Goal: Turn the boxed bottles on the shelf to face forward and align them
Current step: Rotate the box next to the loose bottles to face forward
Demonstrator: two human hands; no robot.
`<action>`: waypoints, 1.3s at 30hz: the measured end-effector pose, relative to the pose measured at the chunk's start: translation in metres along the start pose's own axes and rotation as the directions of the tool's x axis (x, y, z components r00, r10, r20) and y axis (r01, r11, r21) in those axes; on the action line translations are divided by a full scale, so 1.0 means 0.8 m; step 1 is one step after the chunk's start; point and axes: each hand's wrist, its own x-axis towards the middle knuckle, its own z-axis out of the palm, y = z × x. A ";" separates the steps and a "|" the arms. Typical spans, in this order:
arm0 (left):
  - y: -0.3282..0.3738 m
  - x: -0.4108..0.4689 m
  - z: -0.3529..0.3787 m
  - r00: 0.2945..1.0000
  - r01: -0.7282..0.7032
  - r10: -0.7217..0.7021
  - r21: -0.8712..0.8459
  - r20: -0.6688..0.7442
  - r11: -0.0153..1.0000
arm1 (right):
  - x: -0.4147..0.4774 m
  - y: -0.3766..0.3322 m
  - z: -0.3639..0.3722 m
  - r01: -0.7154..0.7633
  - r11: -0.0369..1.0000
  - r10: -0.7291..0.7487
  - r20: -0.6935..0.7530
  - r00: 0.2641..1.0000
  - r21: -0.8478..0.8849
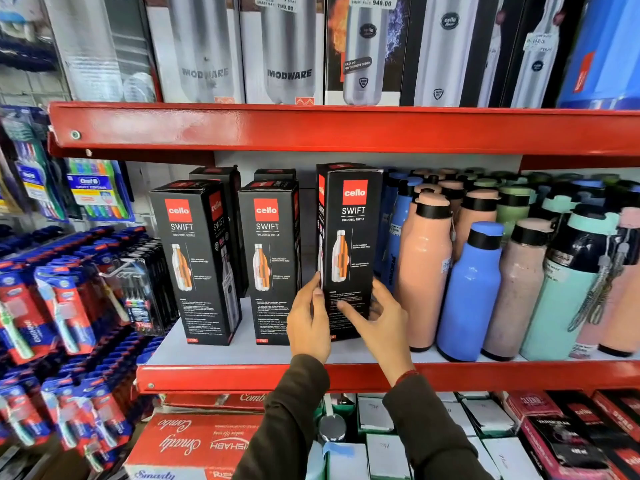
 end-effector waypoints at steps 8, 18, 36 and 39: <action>0.007 -0.013 -0.001 1.000 0.011 -0.014 -0.131 -0.027 0.991 | 0.005 -0.009 -0.005 0.030 0.994 -0.035 -0.041 0.999 -0.107; 0.010 0.004 -0.005 0.991 -0.055 0.042 0.107 0.123 0.993 | 0.006 -0.012 -0.023 -0.009 1.000 0.010 0.042 0.999 -0.010; -0.006 -0.007 -0.001 0.997 -0.029 0.017 0.171 0.071 0.985 | 0.007 0.001 -0.015 0.008 0.998 0.006 0.202 0.979 -0.065; -0.008 -0.007 0.002 0.997 -0.019 0.004 0.193 0.074 0.981 | 0.006 0.003 -0.011 0.016 0.994 0.005 0.194 0.981 -0.105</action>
